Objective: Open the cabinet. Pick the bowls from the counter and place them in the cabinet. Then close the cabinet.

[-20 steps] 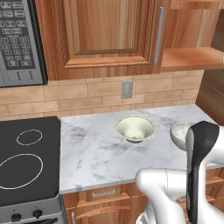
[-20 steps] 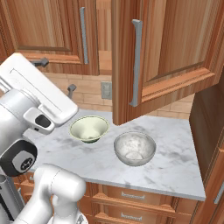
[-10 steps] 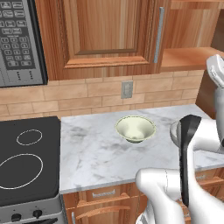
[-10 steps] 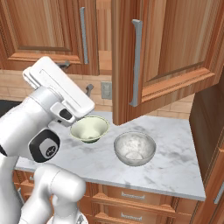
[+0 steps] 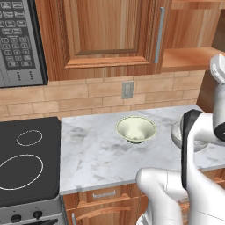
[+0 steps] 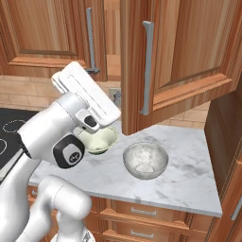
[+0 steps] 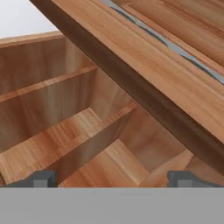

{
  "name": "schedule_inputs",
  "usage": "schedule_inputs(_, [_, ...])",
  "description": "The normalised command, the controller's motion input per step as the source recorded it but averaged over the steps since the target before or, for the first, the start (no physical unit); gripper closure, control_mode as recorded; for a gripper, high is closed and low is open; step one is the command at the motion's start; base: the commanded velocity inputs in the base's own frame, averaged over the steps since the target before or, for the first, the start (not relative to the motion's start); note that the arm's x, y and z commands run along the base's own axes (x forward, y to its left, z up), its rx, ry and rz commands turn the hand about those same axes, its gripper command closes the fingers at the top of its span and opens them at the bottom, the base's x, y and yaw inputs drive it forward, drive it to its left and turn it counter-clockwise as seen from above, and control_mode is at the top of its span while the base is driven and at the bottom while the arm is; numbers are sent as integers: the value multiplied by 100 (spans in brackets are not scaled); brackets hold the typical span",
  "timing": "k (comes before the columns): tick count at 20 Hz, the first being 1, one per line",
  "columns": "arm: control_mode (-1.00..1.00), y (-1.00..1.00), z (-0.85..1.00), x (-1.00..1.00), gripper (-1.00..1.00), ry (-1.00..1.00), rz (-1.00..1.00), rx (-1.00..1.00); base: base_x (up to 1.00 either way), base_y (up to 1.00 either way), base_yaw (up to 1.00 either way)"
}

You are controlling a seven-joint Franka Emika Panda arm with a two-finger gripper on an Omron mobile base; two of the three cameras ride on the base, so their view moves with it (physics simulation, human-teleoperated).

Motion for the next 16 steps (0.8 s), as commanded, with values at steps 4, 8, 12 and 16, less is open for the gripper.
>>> schedule_inputs(4, [-100, 0, -16, 44, -100, 0, -15, 0, 0, 0, 0])
schedule_inputs(8, [-100, -14, -10, 44, -100, 0, -16, 0, 0, 0, 0])
schedule_inputs(12, [-100, -32, -3, 33, -100, 1, -17, 0, 0, 0, 0])
schedule_inputs(16, [-100, -62, 0, 22, -100, 3, -18, 1, 0, 0, 0])
